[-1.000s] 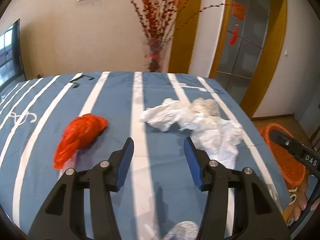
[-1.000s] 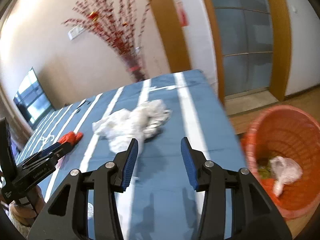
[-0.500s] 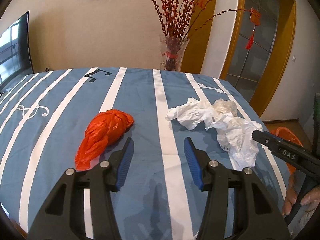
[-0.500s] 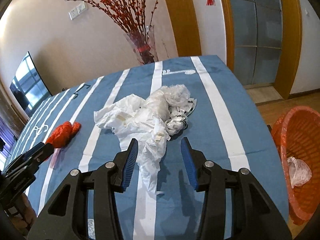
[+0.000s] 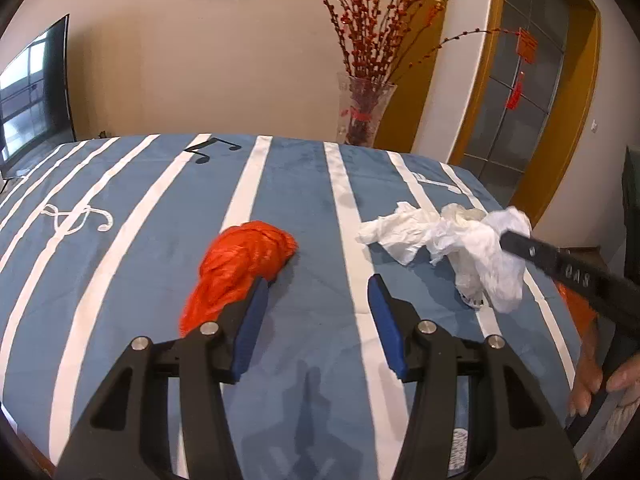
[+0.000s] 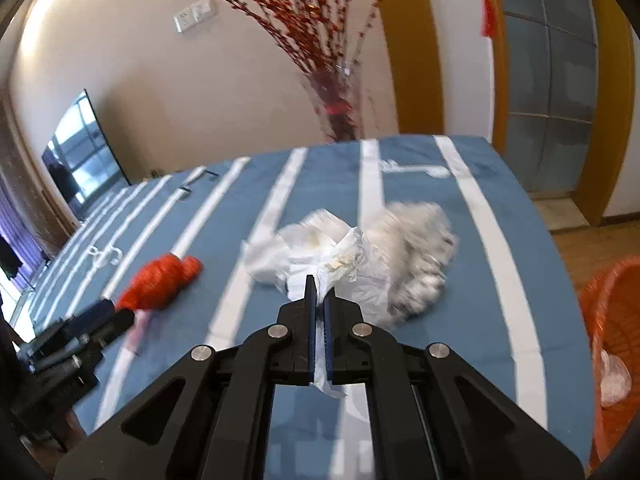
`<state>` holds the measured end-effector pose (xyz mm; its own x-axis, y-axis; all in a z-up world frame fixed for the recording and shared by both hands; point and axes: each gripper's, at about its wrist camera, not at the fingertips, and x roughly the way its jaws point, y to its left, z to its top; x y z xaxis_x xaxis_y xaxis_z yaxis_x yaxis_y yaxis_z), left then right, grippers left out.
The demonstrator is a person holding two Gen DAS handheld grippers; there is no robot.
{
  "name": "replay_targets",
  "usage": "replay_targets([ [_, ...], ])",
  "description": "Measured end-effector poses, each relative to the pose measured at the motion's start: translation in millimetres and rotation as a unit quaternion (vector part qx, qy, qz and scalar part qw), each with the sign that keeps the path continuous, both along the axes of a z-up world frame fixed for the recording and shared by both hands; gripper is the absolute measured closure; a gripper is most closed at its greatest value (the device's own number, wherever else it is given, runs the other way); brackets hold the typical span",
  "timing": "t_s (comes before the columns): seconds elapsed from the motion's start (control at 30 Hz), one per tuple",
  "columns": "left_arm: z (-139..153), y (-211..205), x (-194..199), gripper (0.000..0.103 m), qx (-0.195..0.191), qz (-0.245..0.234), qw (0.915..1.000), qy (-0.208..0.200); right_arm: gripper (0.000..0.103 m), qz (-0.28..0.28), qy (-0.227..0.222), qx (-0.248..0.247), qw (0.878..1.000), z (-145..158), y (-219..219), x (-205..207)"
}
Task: Collect trash
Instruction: 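Grasp the white crumpled bag with the right tool while the left tool grasps the small red bag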
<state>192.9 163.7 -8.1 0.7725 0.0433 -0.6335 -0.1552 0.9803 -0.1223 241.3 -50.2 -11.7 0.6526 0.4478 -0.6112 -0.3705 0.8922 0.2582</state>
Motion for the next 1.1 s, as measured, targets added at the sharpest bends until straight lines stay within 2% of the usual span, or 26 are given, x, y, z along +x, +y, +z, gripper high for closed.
replay_targets([
  [0.23,1,18,-4,0.051,-0.001,0.014,0.9999,-0.001,0.099,-0.001,0.013,0.016,1.0,-7,20,19],
  [0.63,1,37,4,0.05,0.0,0.032,0.9995,0.002,0.098,-0.019,0.023,-0.006,1.0,-18,24,23],
  [0.67,0,40,5,0.05,-0.003,0.035,0.9994,0.003,0.093,-0.018,0.023,-0.012,0.999,-19,26,25],
  [0.7,0,42,6,0.05,-0.004,0.038,0.9993,0.004,0.081,-0.018,0.023,-0.016,0.999,-19,29,27],
  [0.77,0,45,7,0.05,-0.003,0.042,0.9991,0.004,0.063,-0.019,0.018,-0.021,0.999,-20,33,32],
  [0.97,-2,57,12,0.05,-0.003,0.053,0.9985,0.009,0.061,-0.007,0.04,-0.044,0.998,-32,58,60],
  [1.1,-6,63,18,0.05,-0.006,0.06,0.998,0.017,0.061,0.002,0.054,-0.084,0.995,-47,75,69],
])
